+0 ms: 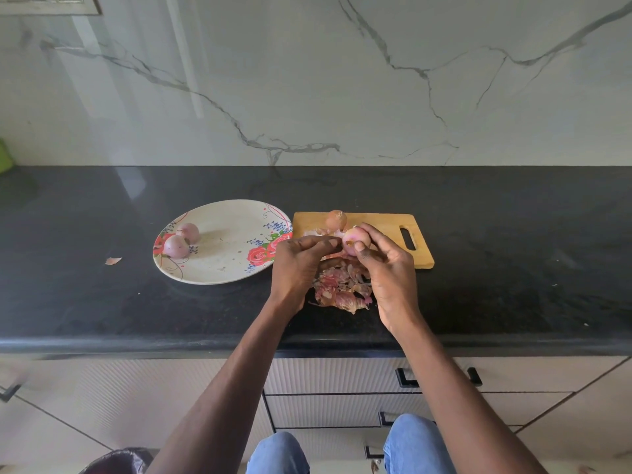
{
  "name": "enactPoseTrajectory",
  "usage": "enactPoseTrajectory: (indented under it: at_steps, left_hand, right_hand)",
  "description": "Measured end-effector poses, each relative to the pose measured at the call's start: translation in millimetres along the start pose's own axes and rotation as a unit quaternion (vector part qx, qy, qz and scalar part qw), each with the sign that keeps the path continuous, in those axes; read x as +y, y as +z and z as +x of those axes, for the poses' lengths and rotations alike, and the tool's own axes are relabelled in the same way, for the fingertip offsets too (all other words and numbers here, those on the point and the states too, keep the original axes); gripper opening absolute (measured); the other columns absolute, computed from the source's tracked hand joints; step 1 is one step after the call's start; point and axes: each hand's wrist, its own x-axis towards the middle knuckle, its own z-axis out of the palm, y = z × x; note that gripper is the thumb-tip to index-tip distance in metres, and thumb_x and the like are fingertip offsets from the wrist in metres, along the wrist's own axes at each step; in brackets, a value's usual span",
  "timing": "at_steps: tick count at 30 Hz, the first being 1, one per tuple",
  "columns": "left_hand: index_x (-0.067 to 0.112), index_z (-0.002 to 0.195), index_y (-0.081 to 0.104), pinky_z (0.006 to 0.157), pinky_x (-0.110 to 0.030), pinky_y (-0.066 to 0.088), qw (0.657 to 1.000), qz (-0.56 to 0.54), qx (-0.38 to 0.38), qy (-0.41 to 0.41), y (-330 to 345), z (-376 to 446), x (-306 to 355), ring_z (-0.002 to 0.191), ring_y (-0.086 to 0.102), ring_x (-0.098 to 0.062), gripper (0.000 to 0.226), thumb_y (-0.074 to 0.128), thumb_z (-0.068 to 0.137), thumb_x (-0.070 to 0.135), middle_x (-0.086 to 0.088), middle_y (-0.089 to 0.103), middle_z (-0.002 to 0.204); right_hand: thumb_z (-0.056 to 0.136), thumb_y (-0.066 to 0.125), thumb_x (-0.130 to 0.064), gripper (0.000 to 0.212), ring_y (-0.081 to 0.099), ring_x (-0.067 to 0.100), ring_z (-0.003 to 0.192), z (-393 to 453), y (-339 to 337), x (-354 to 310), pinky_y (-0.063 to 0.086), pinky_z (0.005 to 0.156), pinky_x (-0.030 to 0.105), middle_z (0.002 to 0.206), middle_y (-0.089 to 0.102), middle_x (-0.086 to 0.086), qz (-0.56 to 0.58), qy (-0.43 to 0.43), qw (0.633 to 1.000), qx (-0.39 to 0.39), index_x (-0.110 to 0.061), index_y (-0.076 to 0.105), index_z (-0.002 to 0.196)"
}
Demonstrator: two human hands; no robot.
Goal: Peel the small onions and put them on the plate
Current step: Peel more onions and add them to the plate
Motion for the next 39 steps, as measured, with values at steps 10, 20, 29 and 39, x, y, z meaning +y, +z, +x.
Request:
enactPoseTrajectory:
  at_steps: [10,20,29,39]
  left_hand:
    - [0.016,0.108,0.078,0.087,-0.039,0.06,0.964,0.225,-0.037,0.134,-2.6,2.3,-13.1,0.092,0.075,-0.013,0.016,0.068,0.096,0.011,0.004,0.079,0.097]
    - [0.013,0.107,0.078,0.084,-0.042,0.061,0.959,0.242,-0.02,0.148,-2.4,0.7,-11.8,0.087,0.075,-0.014,0.016,0.067,0.097,0.011,0.003,0.079,0.094]
    - [0.008,0.105,0.078,0.08,-0.034,0.06,0.936,0.306,0.004,0.175,0.3,-1.8,-9.1,0.083,0.072,-0.005,0.015,0.067,0.095,0.011,0.005,0.075,0.088]
    - [0.011,0.097,0.079,0.071,-0.012,0.051,0.929,0.32,0.024,0.182,4.4,-7.0,-5.1,0.078,0.068,0.007,0.012,0.067,0.094,0.013,0.01,0.073,0.084]
  right_hand:
    - [0.091,0.07,-0.005,0.043,0.063,0.006,0.119,2.8,-1.2,5.3,0.052,0.104,0.035,0.128,0.068,-0.005,-0.043,-0.04,0.998,0.006,-0.02,0.065,0.131]
    - [0.091,0.072,-0.008,0.043,0.063,0.003,0.117,2.0,-0.1,4.1,0.052,0.104,0.031,0.126,0.069,-0.009,-0.068,-0.045,0.997,0.003,-0.019,0.066,0.131]
    - [0.092,0.071,-0.01,0.042,0.063,0.008,0.119,3.7,0.6,7.2,0.05,0.106,0.04,0.126,0.07,-0.009,-0.076,-0.024,0.997,-0.003,-0.024,0.067,0.13]
    - [0.092,0.07,-0.009,0.038,0.065,0.009,0.116,2.3,1.7,3.5,0.052,0.104,0.038,0.125,0.07,-0.002,-0.033,0.004,0.999,-0.008,-0.021,0.068,0.129]
